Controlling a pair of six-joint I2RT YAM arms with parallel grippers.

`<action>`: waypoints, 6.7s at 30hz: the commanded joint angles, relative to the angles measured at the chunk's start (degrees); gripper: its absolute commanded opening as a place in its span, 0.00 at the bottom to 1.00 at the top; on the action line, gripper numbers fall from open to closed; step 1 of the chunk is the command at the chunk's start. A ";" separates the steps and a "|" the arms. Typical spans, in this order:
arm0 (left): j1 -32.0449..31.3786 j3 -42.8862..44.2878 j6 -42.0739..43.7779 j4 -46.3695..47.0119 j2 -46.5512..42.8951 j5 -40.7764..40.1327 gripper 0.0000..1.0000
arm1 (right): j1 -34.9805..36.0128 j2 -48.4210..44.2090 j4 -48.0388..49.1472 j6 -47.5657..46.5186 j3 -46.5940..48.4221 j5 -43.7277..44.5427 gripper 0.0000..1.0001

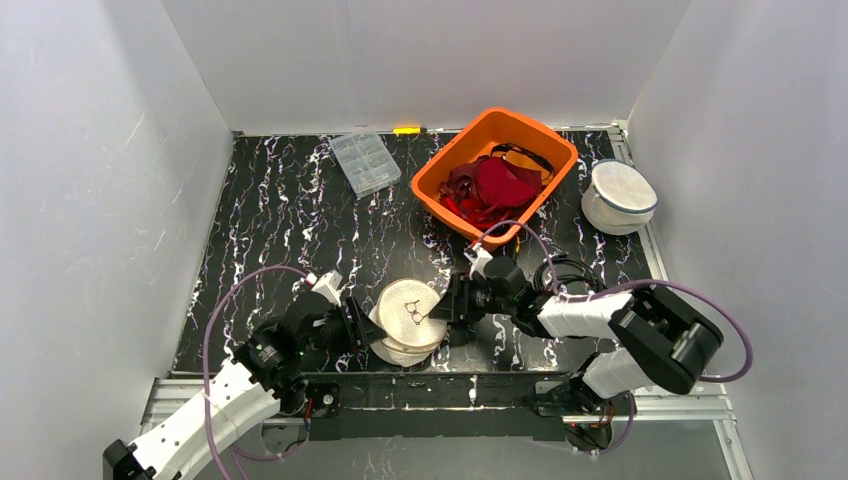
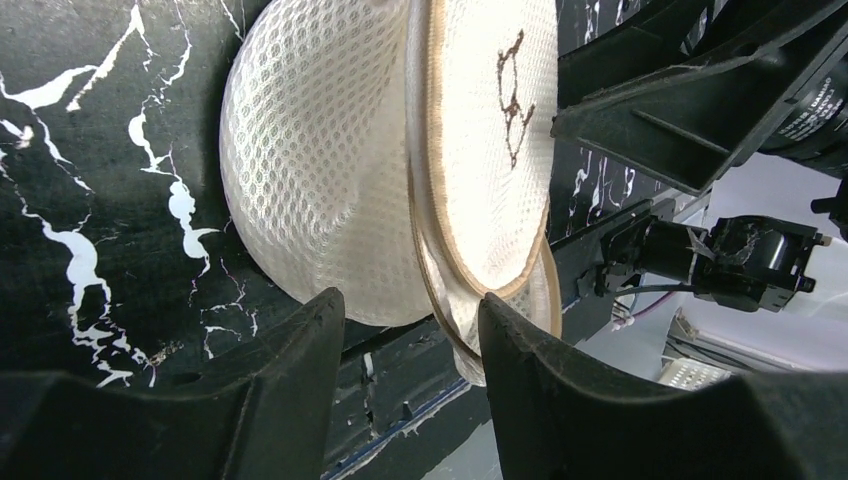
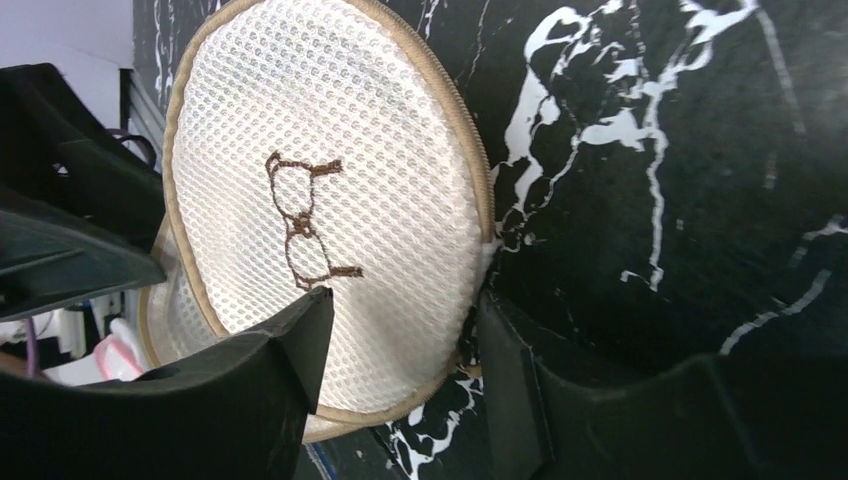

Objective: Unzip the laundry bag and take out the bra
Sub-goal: Close the laundry bag at the center of the board, then adjust the laundry bag at the center of the board, then move the laundry bag to the center of the board.

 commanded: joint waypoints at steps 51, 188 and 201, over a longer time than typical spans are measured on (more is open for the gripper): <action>-0.13 1.91 0.26 12.72 8.96 9.74 0.50 | -1.38 -37.04 -21.47 -2.24 -2.50 4.10 0.01; -6.39 5.57 -0.49 24.43 40.08 1.08 0.73 | 6.22 -34.45 -31.72 -3.09 -3.37 18.32 0.69; -6.40 7.48 -0.39 18.23 39.80 -5.25 0.26 | 6.20 -36.13 -34.56 -4.05 -2.46 20.42 0.69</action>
